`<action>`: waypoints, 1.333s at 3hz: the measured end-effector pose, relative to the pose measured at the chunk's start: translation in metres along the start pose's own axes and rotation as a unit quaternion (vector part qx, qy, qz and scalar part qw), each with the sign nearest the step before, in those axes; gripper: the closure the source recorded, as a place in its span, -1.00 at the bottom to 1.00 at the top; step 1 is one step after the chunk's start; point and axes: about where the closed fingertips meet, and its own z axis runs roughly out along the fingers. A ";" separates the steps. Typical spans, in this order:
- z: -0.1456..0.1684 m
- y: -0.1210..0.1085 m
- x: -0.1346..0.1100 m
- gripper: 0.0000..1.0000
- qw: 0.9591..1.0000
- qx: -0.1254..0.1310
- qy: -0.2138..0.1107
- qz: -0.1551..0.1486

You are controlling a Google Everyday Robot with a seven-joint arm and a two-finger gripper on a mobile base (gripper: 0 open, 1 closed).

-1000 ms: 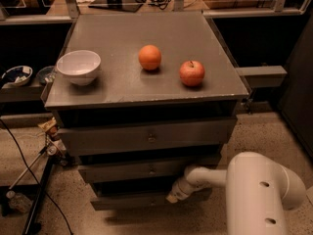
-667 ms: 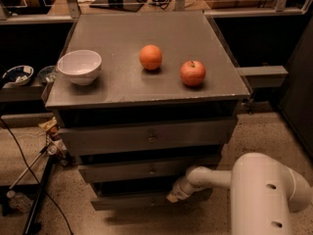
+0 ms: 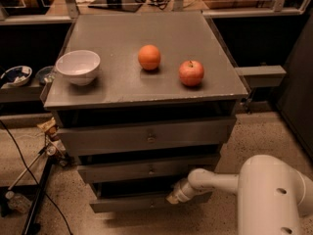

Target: Open bottom drawer

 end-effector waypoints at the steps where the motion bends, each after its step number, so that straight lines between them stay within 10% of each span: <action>1: -0.014 0.013 0.009 1.00 1.000 0.017 -0.021 0.008; 3: -0.038 0.035 0.026 1.00 0.998 0.028 -0.050 0.022; 4: -0.041 0.040 0.034 0.50 0.998 0.028 -0.051 0.029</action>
Offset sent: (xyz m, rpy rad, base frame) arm -0.0846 -0.0508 0.0480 0.0747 -0.1460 -0.1988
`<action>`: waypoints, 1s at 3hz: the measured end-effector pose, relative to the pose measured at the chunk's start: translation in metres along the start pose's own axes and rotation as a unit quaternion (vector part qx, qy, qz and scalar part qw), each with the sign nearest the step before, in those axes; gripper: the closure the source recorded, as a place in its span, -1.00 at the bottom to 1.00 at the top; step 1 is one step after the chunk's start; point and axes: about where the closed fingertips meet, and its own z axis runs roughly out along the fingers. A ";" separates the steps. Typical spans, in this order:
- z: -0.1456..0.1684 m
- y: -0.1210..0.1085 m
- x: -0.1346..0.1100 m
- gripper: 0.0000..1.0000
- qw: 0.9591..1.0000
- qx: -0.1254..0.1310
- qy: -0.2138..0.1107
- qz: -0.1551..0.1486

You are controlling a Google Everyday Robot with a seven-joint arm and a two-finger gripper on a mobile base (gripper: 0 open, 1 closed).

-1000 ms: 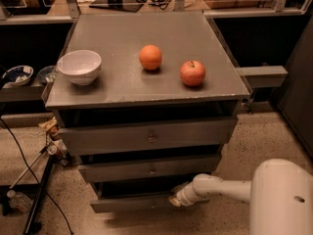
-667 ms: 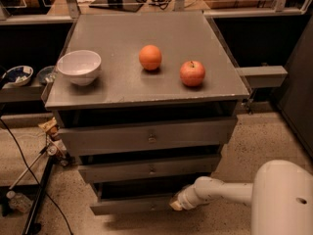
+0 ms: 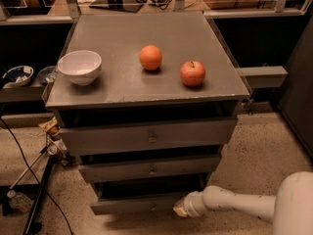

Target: Open bottom drawer

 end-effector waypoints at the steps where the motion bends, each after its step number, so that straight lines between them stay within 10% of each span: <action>1: 0.000 0.000 0.000 0.03 1.000 0.000 0.000 0.000; 3: 0.000 0.000 0.000 -1.00 1.000 0.000 0.000 0.000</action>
Offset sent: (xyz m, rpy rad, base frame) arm 0.0000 0.0000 0.0000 0.0000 0.0000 0.0000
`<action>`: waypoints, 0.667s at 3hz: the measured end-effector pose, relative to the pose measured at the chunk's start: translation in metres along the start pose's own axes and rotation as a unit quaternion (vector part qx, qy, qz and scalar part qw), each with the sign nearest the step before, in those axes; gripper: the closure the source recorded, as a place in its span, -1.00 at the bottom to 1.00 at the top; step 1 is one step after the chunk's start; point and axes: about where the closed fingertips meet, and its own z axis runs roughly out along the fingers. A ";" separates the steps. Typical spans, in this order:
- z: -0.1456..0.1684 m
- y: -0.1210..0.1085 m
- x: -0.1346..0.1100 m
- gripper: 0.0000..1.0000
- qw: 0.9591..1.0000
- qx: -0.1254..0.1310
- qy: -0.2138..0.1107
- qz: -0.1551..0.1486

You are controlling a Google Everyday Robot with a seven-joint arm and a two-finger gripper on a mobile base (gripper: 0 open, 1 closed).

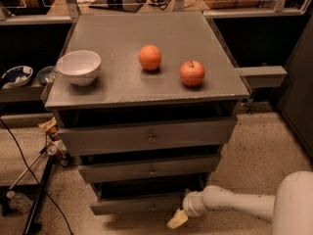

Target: Open bottom drawer

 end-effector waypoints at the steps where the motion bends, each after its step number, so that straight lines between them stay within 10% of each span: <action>1: 0.000 0.000 0.000 -1.00 1.000 0.000 0.000 0.000; 2: 0.044 -0.018 -0.012 -1.00 1.000 -0.016 0.012 -0.023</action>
Offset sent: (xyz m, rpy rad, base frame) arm 0.0457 0.0206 -0.0359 -0.0299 -0.0098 0.0579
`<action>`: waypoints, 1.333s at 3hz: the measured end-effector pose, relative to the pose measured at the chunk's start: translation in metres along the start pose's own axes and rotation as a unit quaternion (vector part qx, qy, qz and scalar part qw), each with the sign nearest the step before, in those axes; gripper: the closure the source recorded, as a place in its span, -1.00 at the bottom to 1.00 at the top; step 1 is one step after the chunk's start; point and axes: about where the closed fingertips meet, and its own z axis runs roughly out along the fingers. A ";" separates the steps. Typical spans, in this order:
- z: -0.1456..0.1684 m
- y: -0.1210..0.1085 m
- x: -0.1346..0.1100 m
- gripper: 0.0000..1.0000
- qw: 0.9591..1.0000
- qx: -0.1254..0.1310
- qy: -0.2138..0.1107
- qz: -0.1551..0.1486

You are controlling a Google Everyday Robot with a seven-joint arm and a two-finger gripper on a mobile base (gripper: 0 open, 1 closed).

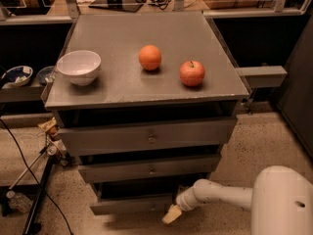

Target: Open bottom drawer

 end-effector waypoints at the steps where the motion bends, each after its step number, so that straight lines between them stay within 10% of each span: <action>1: 0.000 -0.003 -0.001 -1.00 1.000 0.002 -0.001 0.000; 4: -0.011 0.022 0.030 -1.00 0.999 -0.027 0.018 0.032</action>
Offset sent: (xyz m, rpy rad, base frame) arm -0.0449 -0.0260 -0.0007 -0.0039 0.0942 -0.0014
